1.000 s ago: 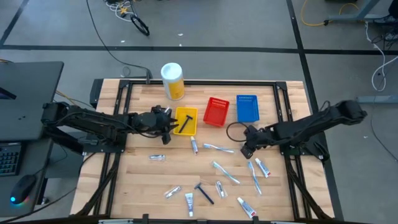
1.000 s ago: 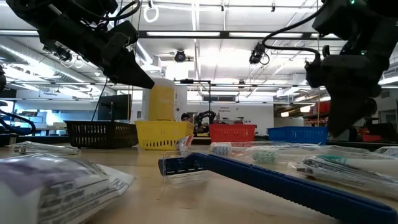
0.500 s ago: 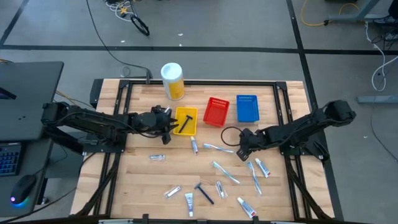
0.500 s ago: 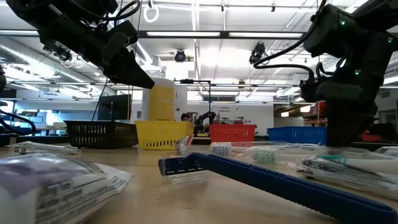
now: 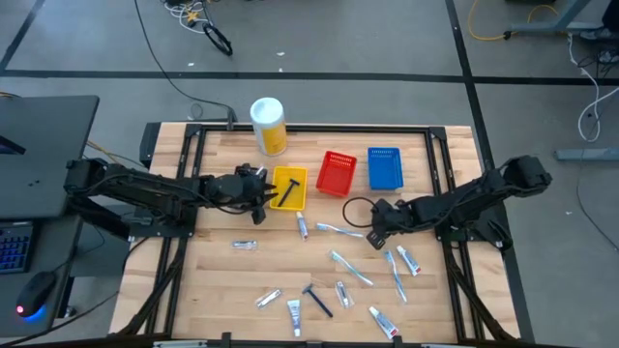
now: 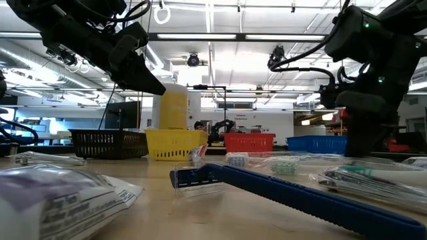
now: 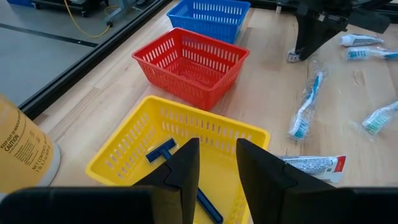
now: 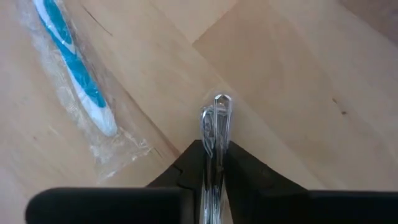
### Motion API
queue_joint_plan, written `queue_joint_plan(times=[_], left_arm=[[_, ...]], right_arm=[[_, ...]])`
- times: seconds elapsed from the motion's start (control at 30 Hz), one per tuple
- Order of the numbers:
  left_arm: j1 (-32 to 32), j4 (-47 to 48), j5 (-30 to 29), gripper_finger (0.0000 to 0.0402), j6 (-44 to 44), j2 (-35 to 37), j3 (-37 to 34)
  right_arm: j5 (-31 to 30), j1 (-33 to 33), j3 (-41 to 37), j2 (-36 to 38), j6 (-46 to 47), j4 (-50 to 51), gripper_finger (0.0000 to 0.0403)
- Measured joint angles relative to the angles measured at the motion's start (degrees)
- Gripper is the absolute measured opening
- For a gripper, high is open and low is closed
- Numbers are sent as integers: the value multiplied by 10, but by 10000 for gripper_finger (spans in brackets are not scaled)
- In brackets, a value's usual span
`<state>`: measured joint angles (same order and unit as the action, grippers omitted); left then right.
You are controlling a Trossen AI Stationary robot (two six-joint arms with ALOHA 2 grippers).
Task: Pick & Place Travel size toiletries
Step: Put the silver nail cutter into the red bin, then put the white toothpaste into the blue bin
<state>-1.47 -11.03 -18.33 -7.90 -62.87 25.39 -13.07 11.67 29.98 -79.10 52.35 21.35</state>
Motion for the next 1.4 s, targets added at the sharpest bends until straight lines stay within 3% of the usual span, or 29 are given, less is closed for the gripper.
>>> queue_joint_plan(times=[0.1,0.2,0.33,0.4,0.5,0.63,0.83,1.0,1.4], left_arm=[[0,0,0,113,0,0,0],[0,0,0,113,0,0,0],[0,0,0,113,-6,0,0],[0,0,0,113,-8,0,0],[0,0,0,113,-9,0,0],[0,0,0,113,-21,0,0],[0,0,0,113,-24,0,0],[0,0,0,113,-22,0,0],[0,0,0,113,-17,0,0]], right_arm=[[-16,-5,23,18,-39,0,50],[-86,-16,54,34,-84,-23,49],[-194,-38,63,39,-160,-202,48],[-197,-55,56,31,-234,-315,48],[-182,-89,54,16,-321,-408,47],[-186,-143,54,-13,-331,-430,47],[-108,-215,54,-81,-348,-429,47],[6,-253,64,-116,-418,-425,56],[76,-278,133,-143,-464,-337,140]])
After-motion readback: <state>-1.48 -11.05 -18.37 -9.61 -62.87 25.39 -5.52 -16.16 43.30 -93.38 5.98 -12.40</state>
